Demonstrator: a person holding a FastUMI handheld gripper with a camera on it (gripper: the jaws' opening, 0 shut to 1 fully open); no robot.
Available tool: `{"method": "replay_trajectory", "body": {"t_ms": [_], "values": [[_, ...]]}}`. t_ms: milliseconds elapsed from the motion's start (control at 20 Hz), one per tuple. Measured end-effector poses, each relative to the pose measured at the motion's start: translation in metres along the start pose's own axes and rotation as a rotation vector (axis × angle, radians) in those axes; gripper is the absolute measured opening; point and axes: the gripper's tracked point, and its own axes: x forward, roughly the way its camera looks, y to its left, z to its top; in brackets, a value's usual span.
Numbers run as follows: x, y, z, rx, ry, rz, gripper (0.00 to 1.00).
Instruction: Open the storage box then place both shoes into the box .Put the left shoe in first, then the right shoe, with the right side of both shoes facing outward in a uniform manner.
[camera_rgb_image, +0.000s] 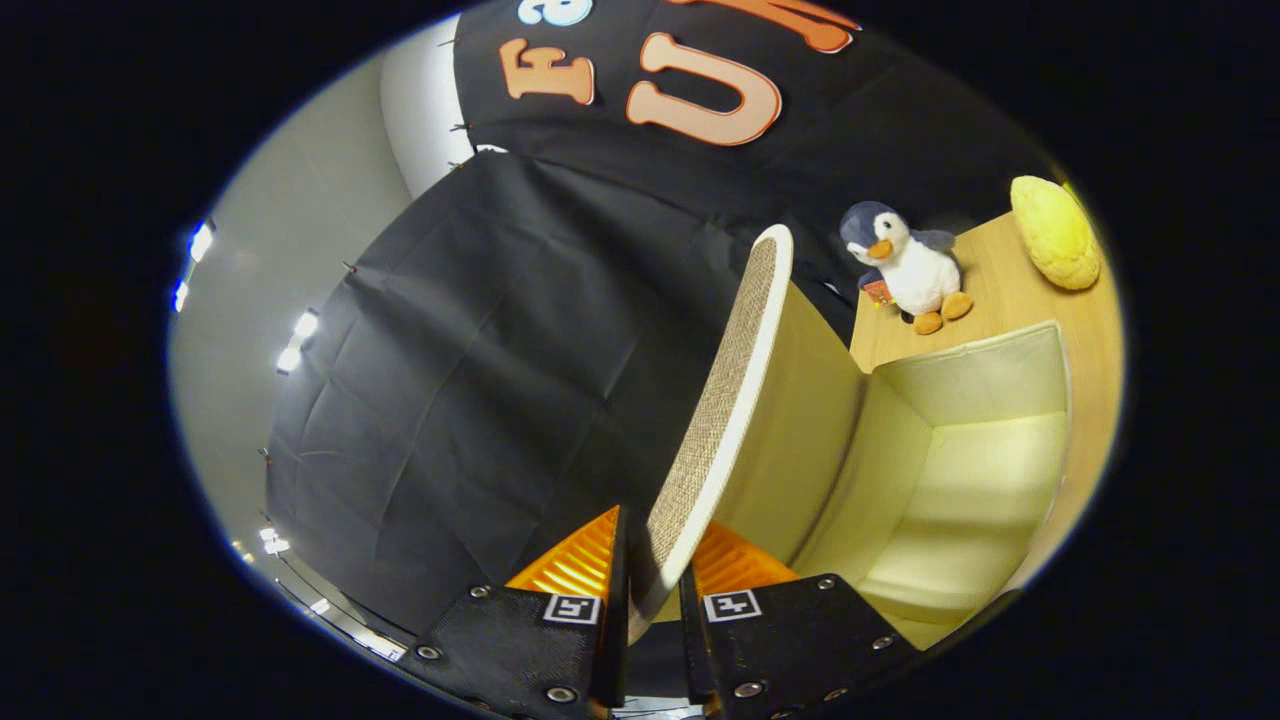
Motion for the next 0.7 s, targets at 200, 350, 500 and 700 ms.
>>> {"method": "replay_trajectory", "body": {"t_ms": [200,350,500,700], "values": [[0.029,0.01,-0.003,0.029,-0.003,-0.005,0.26],[0.043,0.001,-0.013,0.048,0.042,-0.063,0.38],[0.04,-0.003,-0.008,0.005,0.009,-0.097,0.76],[0.042,-0.009,-0.011,-0.011,0.012,-0.124,0.9]]}}
